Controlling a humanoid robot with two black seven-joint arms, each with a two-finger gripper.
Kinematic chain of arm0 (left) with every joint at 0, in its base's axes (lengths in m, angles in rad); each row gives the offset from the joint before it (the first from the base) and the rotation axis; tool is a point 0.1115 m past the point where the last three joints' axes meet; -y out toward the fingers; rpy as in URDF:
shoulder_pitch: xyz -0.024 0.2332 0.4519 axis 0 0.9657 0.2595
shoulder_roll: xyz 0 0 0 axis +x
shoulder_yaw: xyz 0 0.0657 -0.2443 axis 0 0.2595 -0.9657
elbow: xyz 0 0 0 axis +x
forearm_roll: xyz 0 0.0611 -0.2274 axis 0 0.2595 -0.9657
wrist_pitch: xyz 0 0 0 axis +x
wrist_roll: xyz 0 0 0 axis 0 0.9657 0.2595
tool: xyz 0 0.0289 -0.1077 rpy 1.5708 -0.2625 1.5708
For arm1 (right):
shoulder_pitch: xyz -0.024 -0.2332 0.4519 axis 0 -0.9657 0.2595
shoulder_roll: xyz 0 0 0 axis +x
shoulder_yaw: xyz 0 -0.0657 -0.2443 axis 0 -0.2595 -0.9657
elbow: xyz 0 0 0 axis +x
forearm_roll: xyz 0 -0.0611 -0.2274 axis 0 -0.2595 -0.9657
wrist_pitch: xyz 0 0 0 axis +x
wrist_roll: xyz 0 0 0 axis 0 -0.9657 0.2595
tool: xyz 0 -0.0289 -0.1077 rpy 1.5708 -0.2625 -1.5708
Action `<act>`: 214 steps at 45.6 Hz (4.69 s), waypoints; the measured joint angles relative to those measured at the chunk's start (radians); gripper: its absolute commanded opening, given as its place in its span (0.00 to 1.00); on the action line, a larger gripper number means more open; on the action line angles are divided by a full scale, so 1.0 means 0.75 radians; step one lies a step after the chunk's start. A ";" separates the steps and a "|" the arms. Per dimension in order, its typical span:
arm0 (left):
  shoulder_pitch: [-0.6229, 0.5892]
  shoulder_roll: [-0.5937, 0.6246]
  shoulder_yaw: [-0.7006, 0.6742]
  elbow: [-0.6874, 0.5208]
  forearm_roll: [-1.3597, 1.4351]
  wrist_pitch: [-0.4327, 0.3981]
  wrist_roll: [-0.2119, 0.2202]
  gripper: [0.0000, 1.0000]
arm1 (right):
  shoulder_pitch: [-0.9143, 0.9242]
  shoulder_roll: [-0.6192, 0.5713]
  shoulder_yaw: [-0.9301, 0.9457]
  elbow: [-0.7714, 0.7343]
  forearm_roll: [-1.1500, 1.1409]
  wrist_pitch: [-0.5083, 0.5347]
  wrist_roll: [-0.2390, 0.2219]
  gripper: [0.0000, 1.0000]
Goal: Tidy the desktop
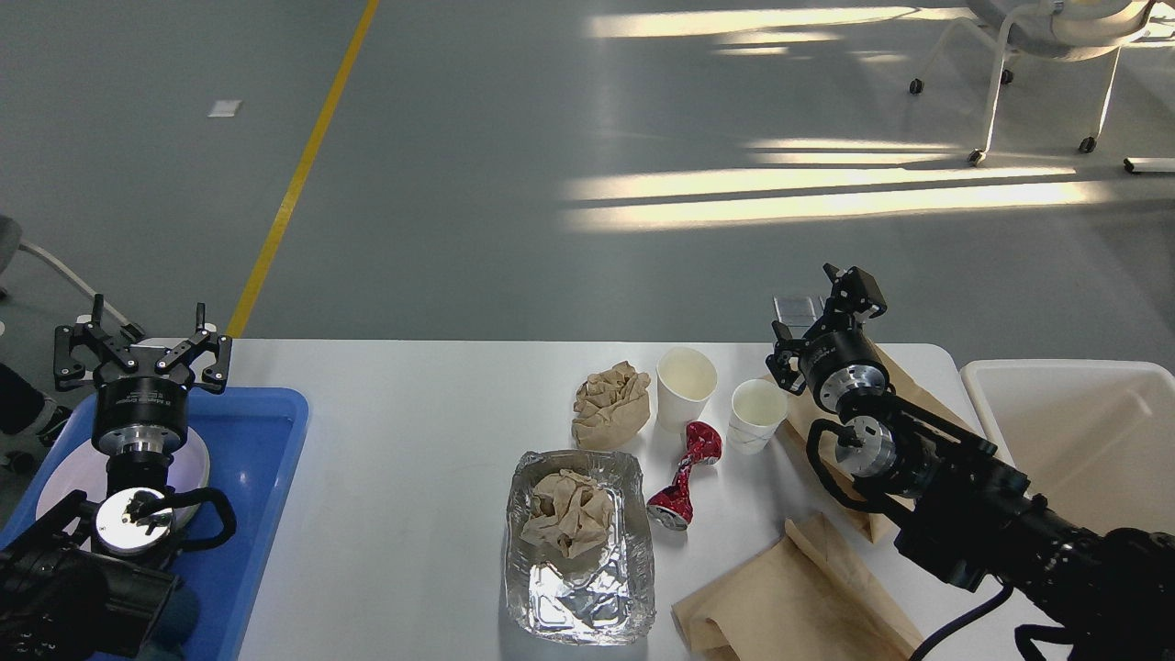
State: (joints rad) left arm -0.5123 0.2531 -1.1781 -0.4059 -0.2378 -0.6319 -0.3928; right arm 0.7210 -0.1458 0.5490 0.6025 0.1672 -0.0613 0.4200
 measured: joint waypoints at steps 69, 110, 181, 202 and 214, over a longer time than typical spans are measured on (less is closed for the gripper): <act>0.000 0.000 0.000 0.001 0.000 0.001 0.000 0.96 | 0.834 -0.304 -1.483 0.016 -0.329 0.635 -0.373 1.00; 0.000 0.000 0.000 0.001 0.000 0.001 0.000 0.96 | 1.602 -0.104 -1.951 0.371 -0.254 1.135 -0.584 1.00; 0.000 0.000 0.000 0.000 0.000 0.000 0.000 0.96 | 0.811 0.034 -2.121 0.082 -0.112 0.603 -0.599 0.81; 0.000 0.000 0.000 -0.001 0.001 0.000 0.000 0.96 | 0.769 0.037 -2.110 0.062 -0.100 0.582 -0.601 0.00; 0.000 0.000 0.000 0.001 0.000 0.000 0.000 0.96 | 0.780 0.040 -2.102 0.073 -0.094 0.600 -0.601 0.00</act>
State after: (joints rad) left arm -0.5125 0.2531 -1.1781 -0.4051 -0.2377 -0.6319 -0.3927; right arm 1.3063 -0.1160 -1.0277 0.6569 0.0969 0.3889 -0.0305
